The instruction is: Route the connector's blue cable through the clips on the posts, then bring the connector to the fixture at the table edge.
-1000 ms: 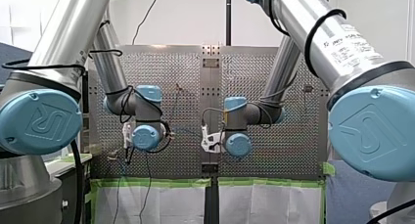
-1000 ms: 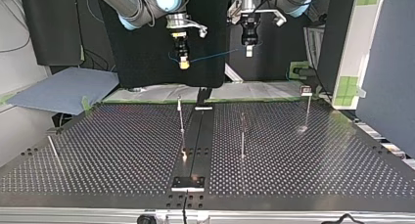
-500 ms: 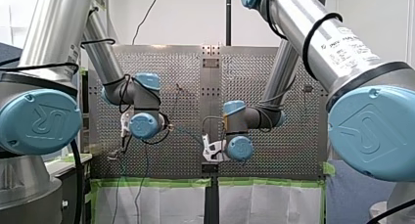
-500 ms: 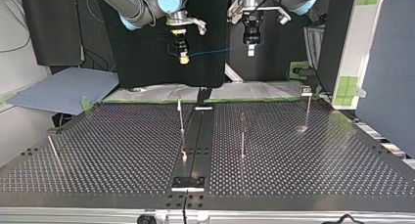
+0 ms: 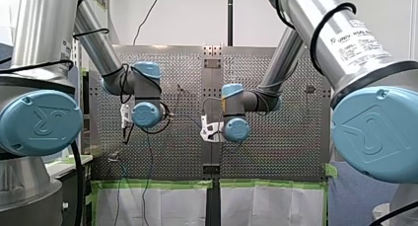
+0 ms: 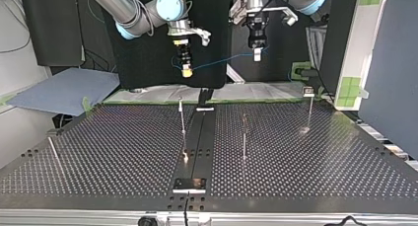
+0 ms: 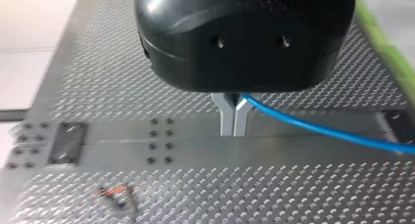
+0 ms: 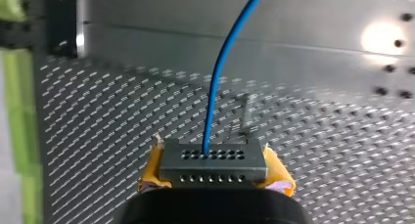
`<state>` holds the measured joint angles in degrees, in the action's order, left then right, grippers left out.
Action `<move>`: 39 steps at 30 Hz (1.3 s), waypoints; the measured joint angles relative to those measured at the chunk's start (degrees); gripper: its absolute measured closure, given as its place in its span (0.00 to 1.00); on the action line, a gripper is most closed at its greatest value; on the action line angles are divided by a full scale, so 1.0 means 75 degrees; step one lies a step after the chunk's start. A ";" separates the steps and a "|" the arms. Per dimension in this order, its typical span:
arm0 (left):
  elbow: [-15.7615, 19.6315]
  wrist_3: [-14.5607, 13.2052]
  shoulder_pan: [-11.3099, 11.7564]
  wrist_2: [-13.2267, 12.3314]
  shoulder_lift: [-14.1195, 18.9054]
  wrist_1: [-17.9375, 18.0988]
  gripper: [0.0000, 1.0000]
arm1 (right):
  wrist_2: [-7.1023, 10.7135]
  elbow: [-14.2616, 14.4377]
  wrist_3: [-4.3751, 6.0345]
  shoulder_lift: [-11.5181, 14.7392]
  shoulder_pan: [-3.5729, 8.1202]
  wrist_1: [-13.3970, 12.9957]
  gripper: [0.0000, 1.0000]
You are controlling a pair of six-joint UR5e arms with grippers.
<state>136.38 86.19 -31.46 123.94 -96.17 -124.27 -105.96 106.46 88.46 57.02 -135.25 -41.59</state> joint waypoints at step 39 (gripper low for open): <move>-0.1943 0.0865 0.1098 -0.0285 0.0254 -0.1599 1.00 | 0.0980 -0.1548 0.0184 0.1427 0.0749 0.0840 1.00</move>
<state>121.81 92.68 -23.23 121.81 -94.27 -136.26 -98.61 94.85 89.84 67.72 -129.63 -35.29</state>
